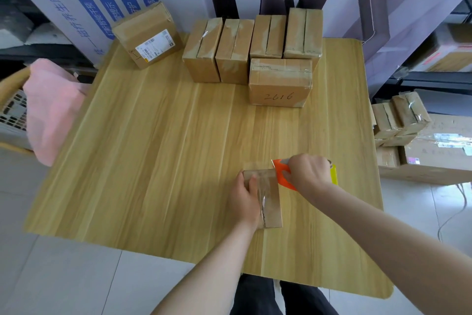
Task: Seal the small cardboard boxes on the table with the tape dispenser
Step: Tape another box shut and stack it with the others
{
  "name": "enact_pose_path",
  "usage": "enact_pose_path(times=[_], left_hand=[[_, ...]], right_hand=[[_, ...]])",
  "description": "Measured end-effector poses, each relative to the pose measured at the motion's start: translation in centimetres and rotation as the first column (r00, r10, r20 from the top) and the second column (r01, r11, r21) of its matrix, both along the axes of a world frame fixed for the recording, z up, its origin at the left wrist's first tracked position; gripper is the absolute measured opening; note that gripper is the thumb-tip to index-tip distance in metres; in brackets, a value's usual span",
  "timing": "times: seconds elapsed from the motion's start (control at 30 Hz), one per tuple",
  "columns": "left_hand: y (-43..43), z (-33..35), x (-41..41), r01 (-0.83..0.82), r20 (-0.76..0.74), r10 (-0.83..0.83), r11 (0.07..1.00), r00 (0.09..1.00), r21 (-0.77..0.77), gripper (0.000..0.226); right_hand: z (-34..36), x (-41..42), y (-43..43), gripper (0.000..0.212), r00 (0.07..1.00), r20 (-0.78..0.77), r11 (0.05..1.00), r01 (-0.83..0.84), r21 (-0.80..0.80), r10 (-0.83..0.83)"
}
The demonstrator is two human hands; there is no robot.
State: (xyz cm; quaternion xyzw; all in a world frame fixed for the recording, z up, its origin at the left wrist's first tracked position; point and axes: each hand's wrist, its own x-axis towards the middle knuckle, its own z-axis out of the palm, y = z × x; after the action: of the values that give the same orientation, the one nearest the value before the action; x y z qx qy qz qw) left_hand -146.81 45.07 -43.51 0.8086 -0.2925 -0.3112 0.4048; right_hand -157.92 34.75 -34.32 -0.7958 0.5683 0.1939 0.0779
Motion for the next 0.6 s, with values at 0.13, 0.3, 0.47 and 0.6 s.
enact_pose_path(times=[0.13,0.3,0.47,0.6], left_hand=[[-0.5,-0.1,0.1,0.012,0.05,-0.015,0.998,0.999,0.058,0.041],[-0.9,0.3,-0.7,-0.086,-0.01,0.087,0.995,0.996,0.052,0.042],[-1.2,0.4,-0.9,-0.13,-0.077,0.131,0.991,0.988,0.01,0.032],[-1.1,1.0,-1.6,-0.26,-0.143,0.254,0.965,0.957,-0.026,0.012]], right_hand=[[-1.7,-1.9,0.0,0.039,0.983,0.106,0.988,0.151,0.011,-0.151],[-1.0,-4.7,1.0,0.05,0.806,0.346,0.868,0.493,0.057,-0.48],[0.0,-4.1,4.0,0.058,0.355,0.67,0.674,0.677,0.297,-0.652],[-0.3,-2.3,5.9,0.057,0.069,0.683,0.522,0.701,0.486,-0.728]])
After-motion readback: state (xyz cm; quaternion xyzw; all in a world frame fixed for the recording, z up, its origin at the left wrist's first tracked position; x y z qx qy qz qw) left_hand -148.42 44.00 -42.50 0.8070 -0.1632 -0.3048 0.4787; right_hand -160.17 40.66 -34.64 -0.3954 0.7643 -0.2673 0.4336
